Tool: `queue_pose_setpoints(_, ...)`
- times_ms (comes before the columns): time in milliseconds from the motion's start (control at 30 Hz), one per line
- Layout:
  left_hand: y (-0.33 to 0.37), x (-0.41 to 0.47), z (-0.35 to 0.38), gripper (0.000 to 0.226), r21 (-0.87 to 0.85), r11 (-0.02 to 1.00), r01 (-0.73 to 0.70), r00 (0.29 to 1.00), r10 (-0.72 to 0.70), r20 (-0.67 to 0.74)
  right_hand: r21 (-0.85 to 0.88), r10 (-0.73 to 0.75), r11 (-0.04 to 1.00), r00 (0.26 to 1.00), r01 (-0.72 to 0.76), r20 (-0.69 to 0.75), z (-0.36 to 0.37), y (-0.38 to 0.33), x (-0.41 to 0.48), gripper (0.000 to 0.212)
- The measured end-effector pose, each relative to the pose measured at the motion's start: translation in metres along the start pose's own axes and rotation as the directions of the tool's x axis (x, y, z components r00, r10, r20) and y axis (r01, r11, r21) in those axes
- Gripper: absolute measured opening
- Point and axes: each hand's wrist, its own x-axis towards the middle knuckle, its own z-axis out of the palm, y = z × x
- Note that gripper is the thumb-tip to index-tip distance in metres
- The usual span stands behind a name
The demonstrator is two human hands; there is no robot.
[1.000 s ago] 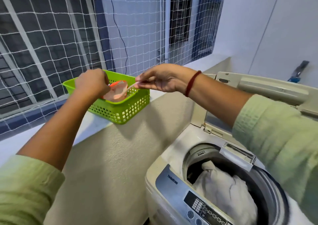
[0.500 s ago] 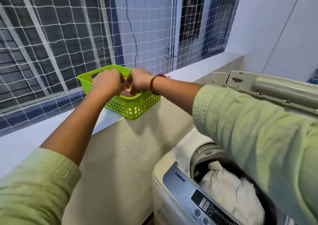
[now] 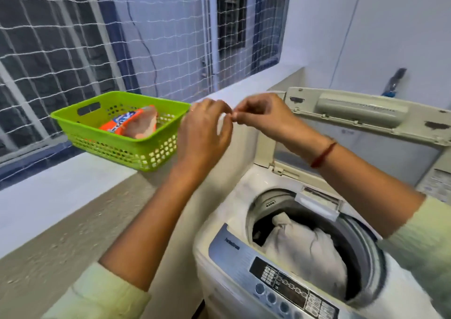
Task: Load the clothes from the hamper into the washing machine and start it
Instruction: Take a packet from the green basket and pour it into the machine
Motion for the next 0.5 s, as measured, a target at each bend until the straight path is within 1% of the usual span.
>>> queue_pose_setpoints(100, 0.028, -0.023, 0.058, 0.02, -0.08, 0.994, -0.079, 0.988, 0.089, 0.128, -0.093, 0.139, 0.986, 0.99, -0.137, 0.016, -0.034, 0.048, -0.043, 0.01)
queue_pose_setpoints(200, 0.041, -0.041, 0.112, 0.024, -0.151, 0.986, -0.071, 0.945, 0.115, 0.307, -0.16, 0.262, 0.952, 0.965, -0.262, -0.022, -0.062, 0.096, -0.077, 0.003)
queue_pose_setpoints(300, 0.05, -0.056, 0.164, 0.024, -0.22, 0.972, -0.081, 0.853, 0.181, 0.488, -0.215, 0.383, 0.894, 0.92, -0.393, -0.087, -0.084, 0.14, -0.111, 0.01)
queue_pose_setpoints(400, 0.06, -0.066, 0.216, 0.024, -0.252, 0.961, -0.113, 0.762, 0.247, 0.599, -0.27, 0.49, 0.807, 0.85, -0.526, -0.191, -0.105, 0.189, -0.144, 0.02)
queue_pose_setpoints(500, 0.069, -0.075, 0.262, 0.028, -0.273, 0.958, -0.088, 0.663, 0.26, 0.702, -0.299, 0.544, 0.719, 0.775, -0.628, -0.32, -0.119, 0.226, -0.171, 0.012)
